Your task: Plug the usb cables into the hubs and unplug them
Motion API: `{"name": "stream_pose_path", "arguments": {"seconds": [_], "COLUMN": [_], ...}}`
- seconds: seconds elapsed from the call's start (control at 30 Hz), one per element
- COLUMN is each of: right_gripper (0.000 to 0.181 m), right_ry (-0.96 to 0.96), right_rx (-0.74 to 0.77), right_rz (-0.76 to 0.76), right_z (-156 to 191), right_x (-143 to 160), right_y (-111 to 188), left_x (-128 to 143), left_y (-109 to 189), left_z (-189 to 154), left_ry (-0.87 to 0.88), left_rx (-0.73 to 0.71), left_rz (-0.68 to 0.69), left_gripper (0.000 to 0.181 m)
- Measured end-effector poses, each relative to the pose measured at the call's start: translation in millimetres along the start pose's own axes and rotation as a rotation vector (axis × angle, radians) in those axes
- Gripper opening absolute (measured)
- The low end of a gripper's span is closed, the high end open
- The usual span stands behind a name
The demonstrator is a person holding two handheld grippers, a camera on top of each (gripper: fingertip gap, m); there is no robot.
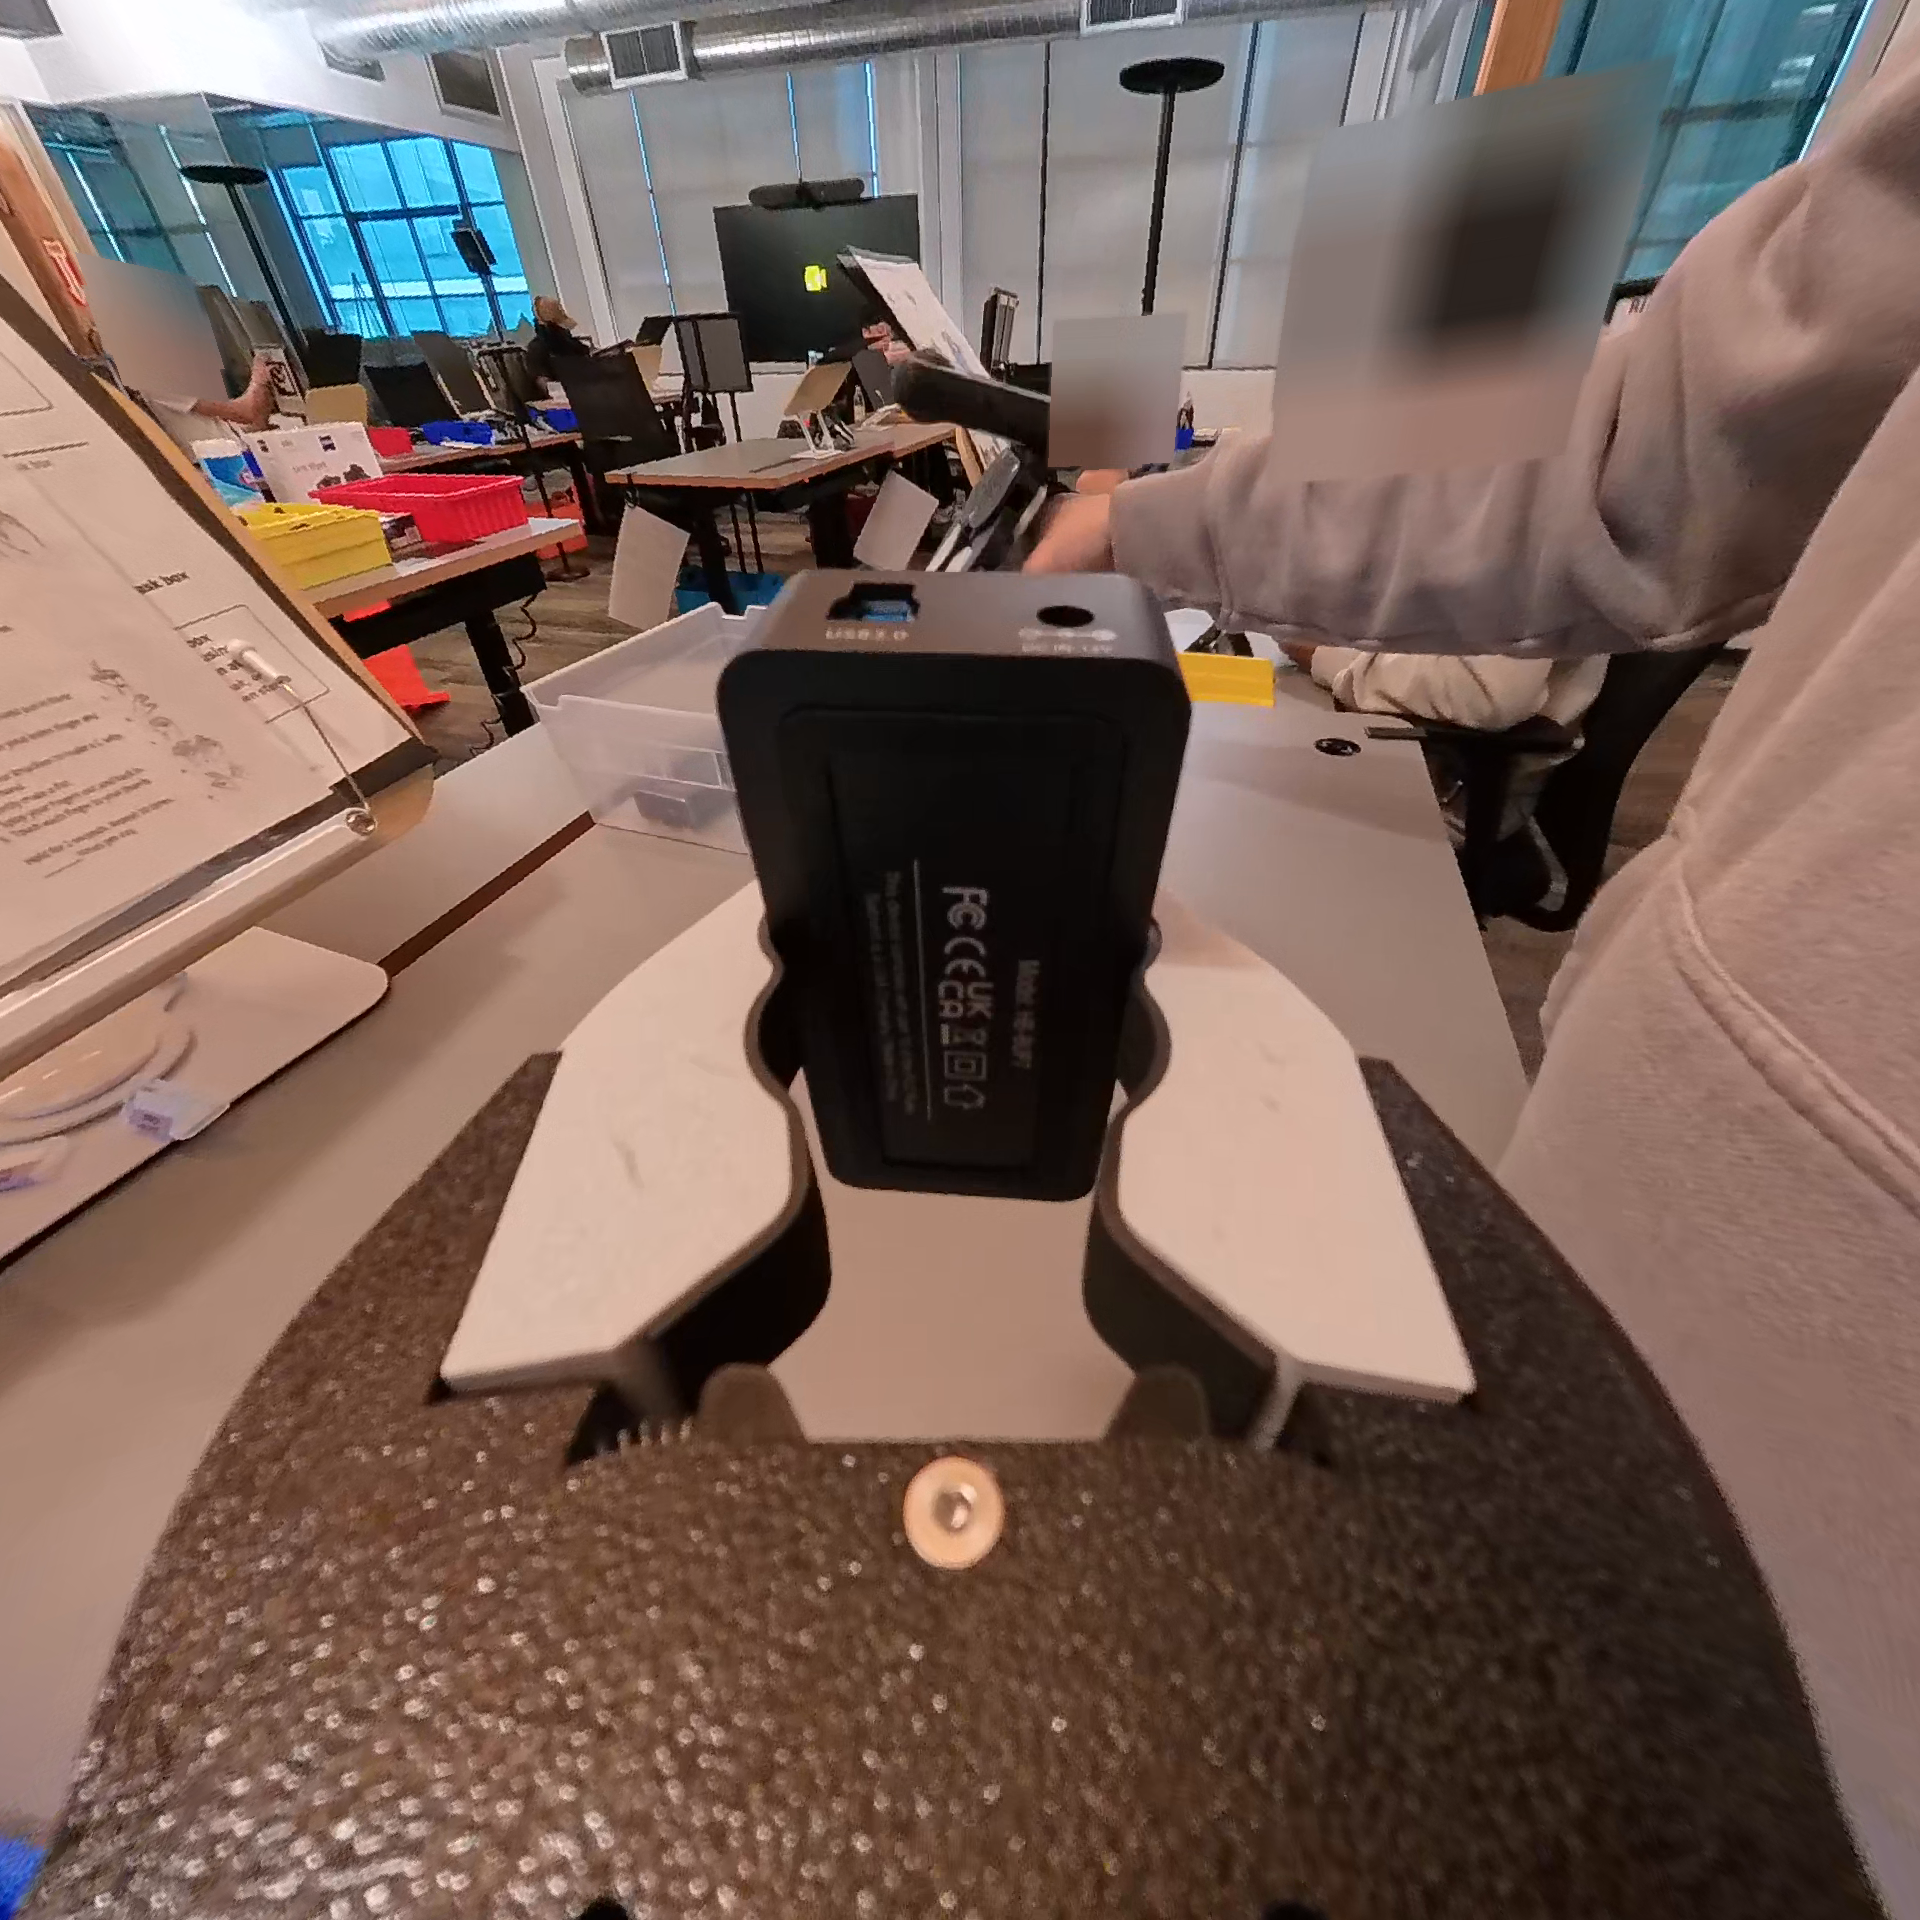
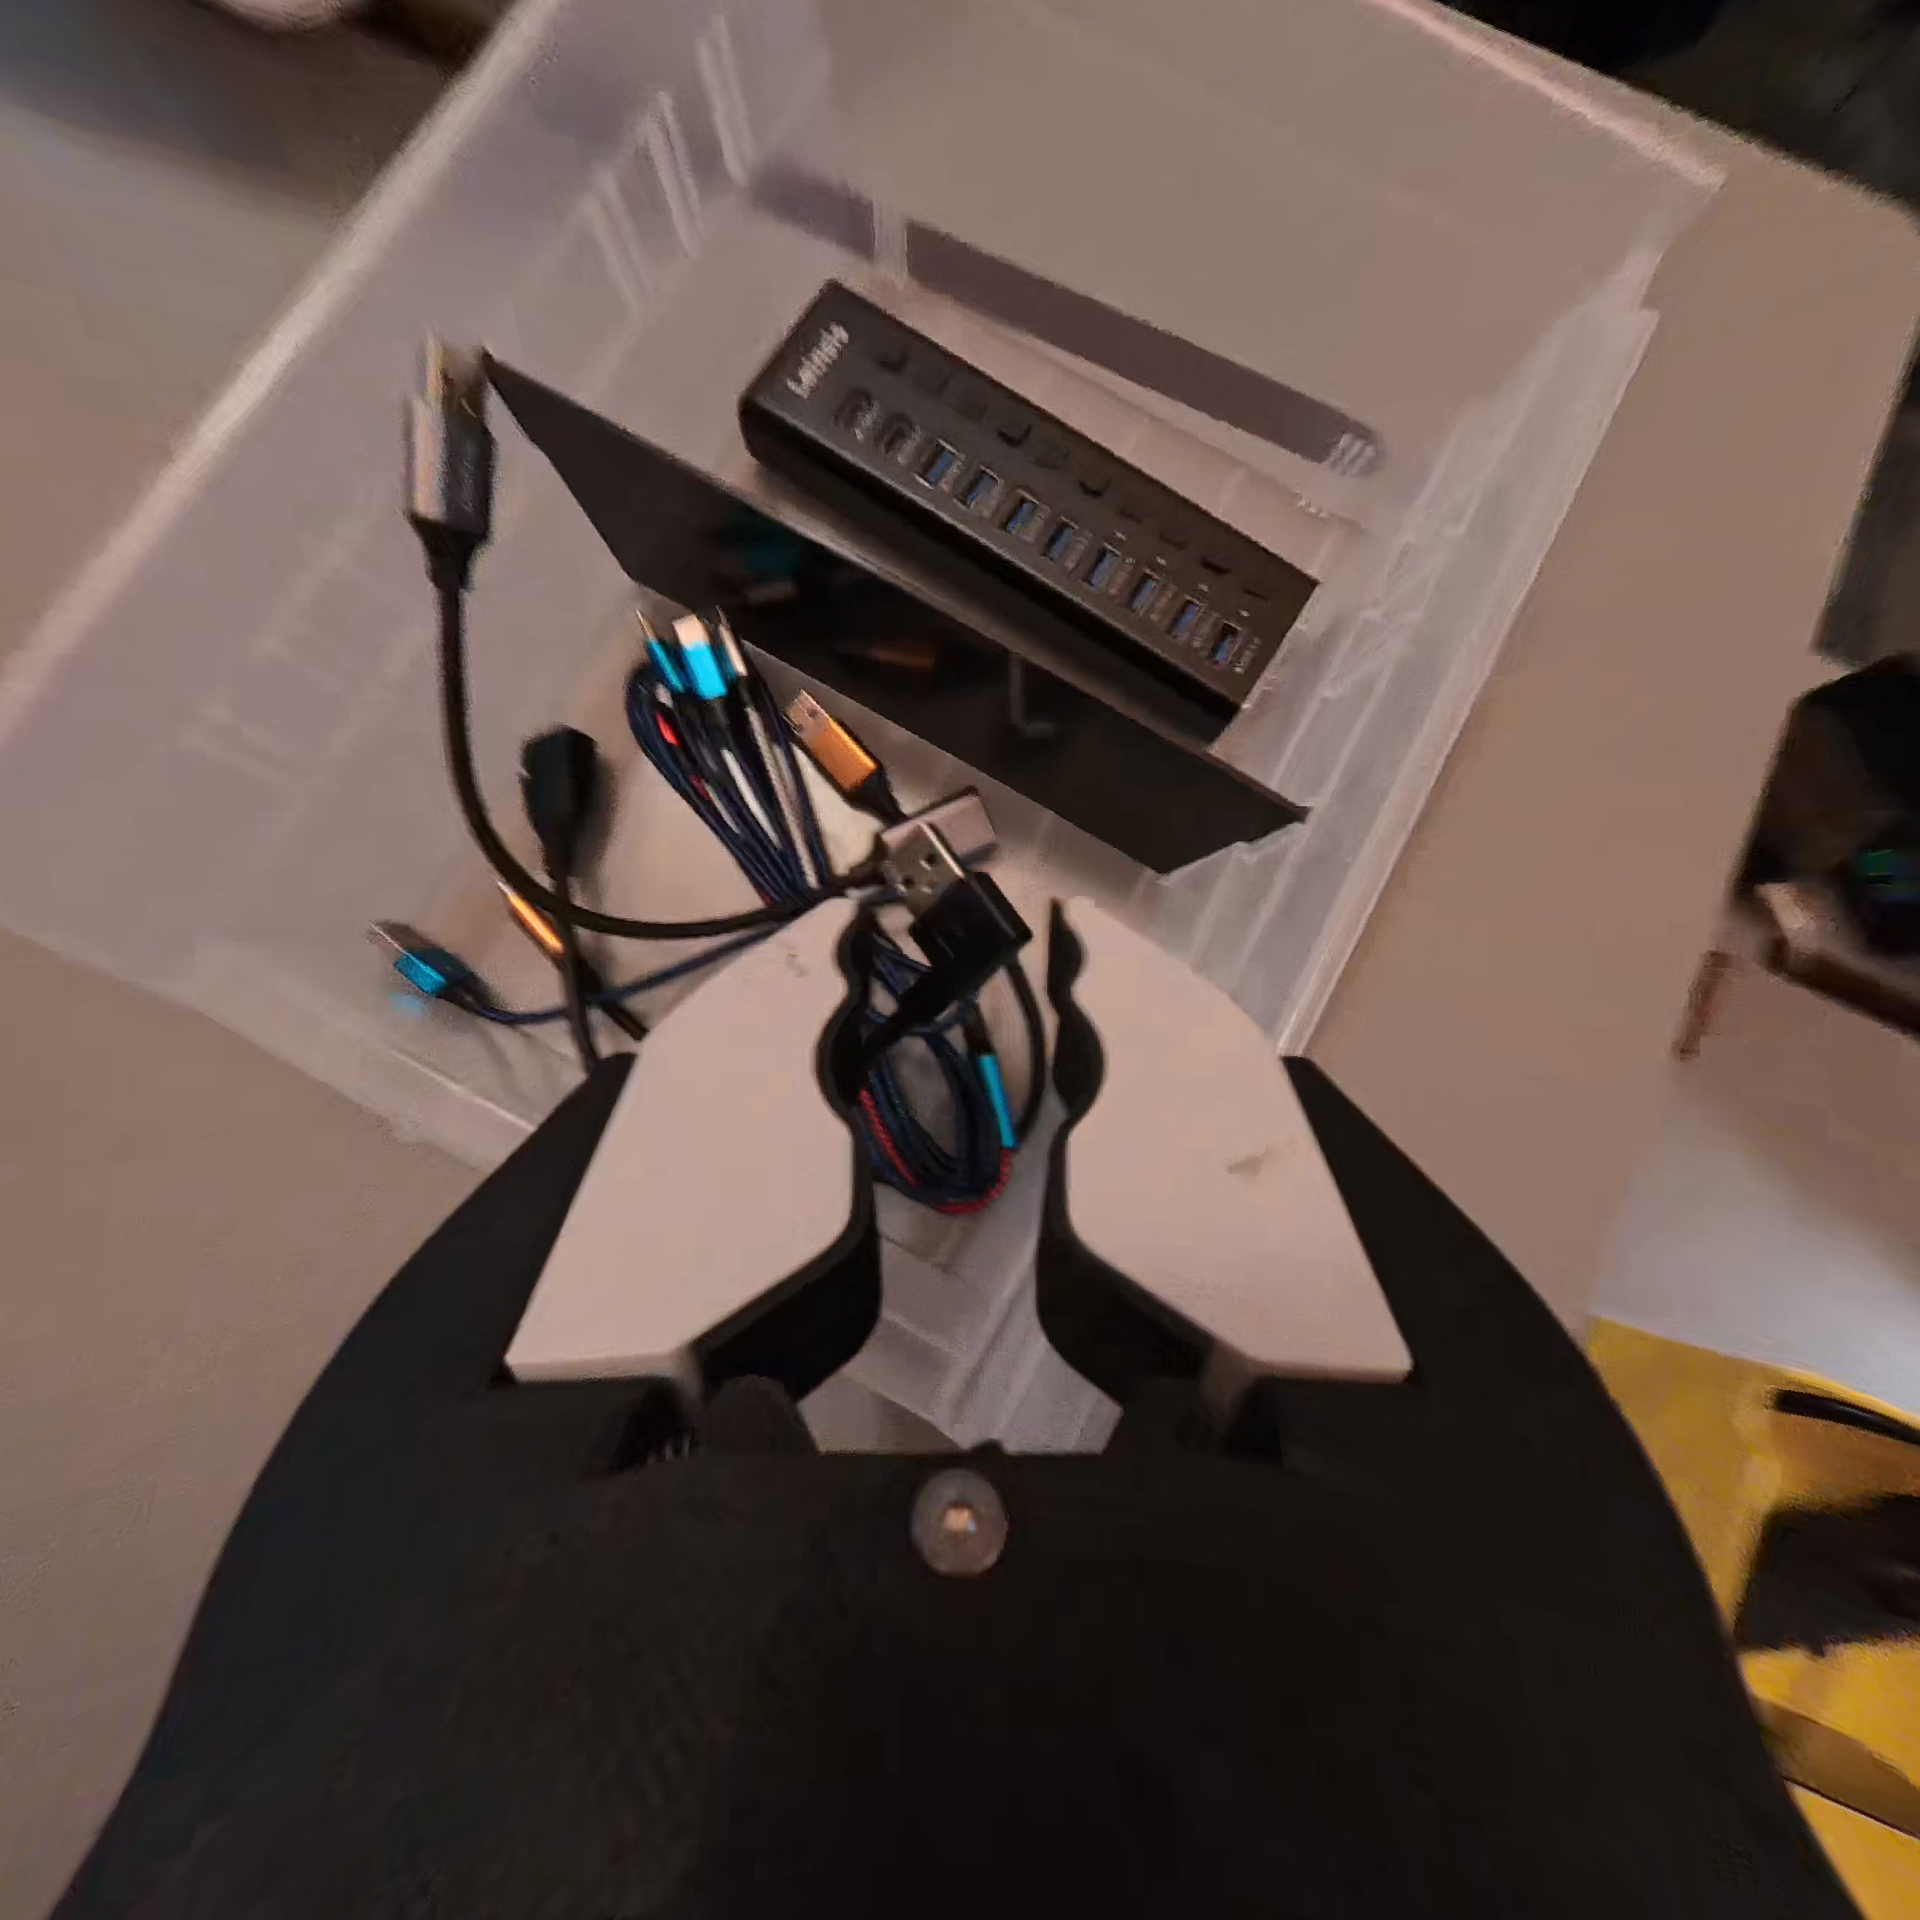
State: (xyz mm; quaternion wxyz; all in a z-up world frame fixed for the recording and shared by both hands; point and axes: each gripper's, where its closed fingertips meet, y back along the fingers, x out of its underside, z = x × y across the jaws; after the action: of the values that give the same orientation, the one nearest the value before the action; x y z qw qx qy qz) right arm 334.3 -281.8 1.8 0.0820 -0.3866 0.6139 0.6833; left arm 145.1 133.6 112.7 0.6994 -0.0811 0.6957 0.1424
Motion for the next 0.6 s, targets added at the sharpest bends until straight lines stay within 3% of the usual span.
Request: {"name": "stream_pose_path", "arguments": {"seconds": [0.03,0.1,0.2,0.27,0.33,0.43,0.53,0.6], "right_gripper": [0.039,0.070,0.082,0.086,0.087,0.089,0.087,0.083], "right_ry": [0.048,0.090,0.086,0.038,0.014,0.100,0.271,0.381], "right_rx": [0.021,0.071,0.109,0.047,-0.162,-0.500,-0.766,-0.845], "right_rz": [0.028,0.057,-0.001,-0.078,-0.239,-0.523,-0.631,-0.642], "right_z": [1,1,2,20,71,182,299,361], "right_x": [1,-1,-17,-33,-60,-95,-93,-89], "right_y": [1,6,25,40,57,96,124,133], "left_x": [0,-1,0,2,4,6,8,9], "left_y": [-1,-4,-8,-10,-12,-18,-27,-32], "left_z": [0,-2,-5,-8,-10,-12,-15,-18], "left_ry": [0.004,0.009,0.008,0.010,0.016,0.041,0.062,0.063], "left_rx": [0.002,0.009,0.021,0.033,0.043,0.072,0.113,0.138], "left_rz": [-0.004,-0.010,-0.007,-0.003,-0.004,-0.010,-0.005,0.002], "left_gripper": [0.059,0.059,0.059,0.059,0.059,0.059,0.059,0.059]}}
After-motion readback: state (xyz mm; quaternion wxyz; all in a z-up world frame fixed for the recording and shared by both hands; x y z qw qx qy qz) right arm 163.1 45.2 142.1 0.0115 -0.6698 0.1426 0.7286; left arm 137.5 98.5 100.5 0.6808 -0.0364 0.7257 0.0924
